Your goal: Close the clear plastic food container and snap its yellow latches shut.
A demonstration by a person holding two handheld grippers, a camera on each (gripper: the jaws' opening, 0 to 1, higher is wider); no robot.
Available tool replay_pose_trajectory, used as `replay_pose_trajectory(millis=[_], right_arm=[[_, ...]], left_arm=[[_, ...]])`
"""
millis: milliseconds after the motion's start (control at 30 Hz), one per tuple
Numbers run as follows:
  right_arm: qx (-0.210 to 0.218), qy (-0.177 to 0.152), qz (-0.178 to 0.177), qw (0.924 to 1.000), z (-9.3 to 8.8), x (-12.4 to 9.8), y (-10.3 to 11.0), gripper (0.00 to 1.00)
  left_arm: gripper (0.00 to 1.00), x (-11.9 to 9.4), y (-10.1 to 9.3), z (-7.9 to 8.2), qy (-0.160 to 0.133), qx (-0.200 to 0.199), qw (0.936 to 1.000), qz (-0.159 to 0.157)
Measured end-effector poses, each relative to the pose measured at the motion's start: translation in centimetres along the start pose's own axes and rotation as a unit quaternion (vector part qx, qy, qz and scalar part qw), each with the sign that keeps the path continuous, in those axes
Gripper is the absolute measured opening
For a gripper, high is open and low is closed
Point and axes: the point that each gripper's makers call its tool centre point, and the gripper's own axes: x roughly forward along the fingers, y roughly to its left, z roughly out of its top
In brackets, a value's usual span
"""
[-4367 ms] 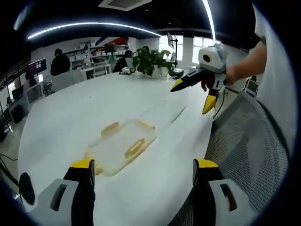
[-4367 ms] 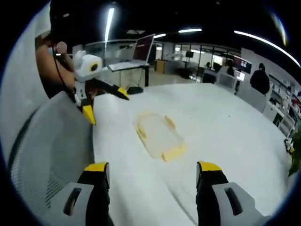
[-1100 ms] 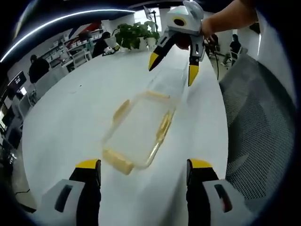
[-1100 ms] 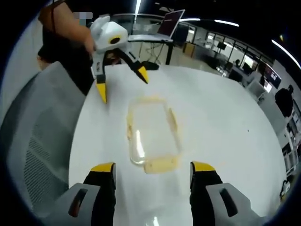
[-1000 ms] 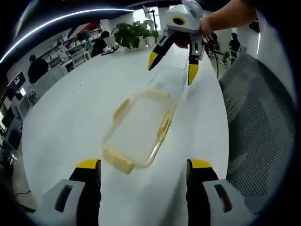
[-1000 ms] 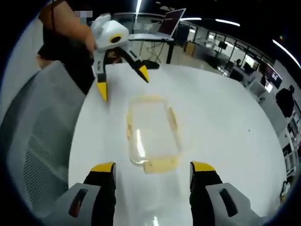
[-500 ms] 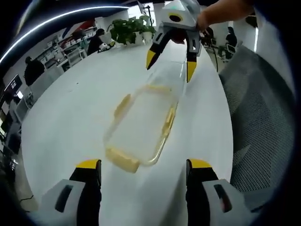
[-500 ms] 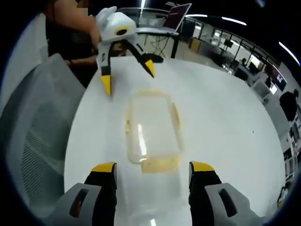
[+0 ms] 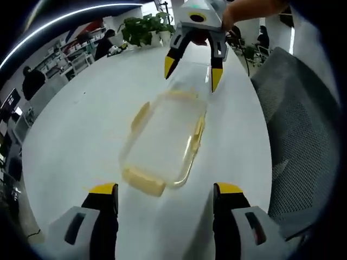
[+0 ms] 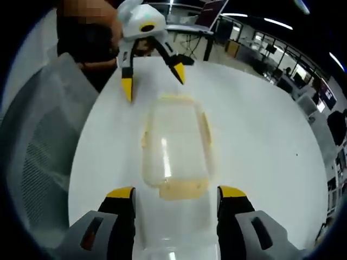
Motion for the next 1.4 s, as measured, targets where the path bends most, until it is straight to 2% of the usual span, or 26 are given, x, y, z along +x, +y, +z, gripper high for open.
replay_pose_trajectory(millis=[500,800,933,1400], right_arm=[[-0.009,0.015,0.02,0.9996,0.2,0.9,-0.2,0.57],[-0.008,0.024,0.028,0.9993,-0.1,1.4,-0.5,0.56],[-0.005,0.028,0.029,0.9992,-0.2,1.5,-0.6,0.55],[-0.002,0.042,0.039,0.9983,-0.7,2.0,-0.7,0.52]], left_arm=[[0.67,1.0,1.0,-0.6,0.026,0.041,0.9987,-0.015],[0.66,1.1,2.4,-0.6,0.033,0.054,0.9978,-0.02],[0.6,1.3,2.7,-0.7,0.041,0.06,0.997,-0.029],[0.6,2.0,3.6,-0.4,0.05,0.091,0.993,-0.056]])
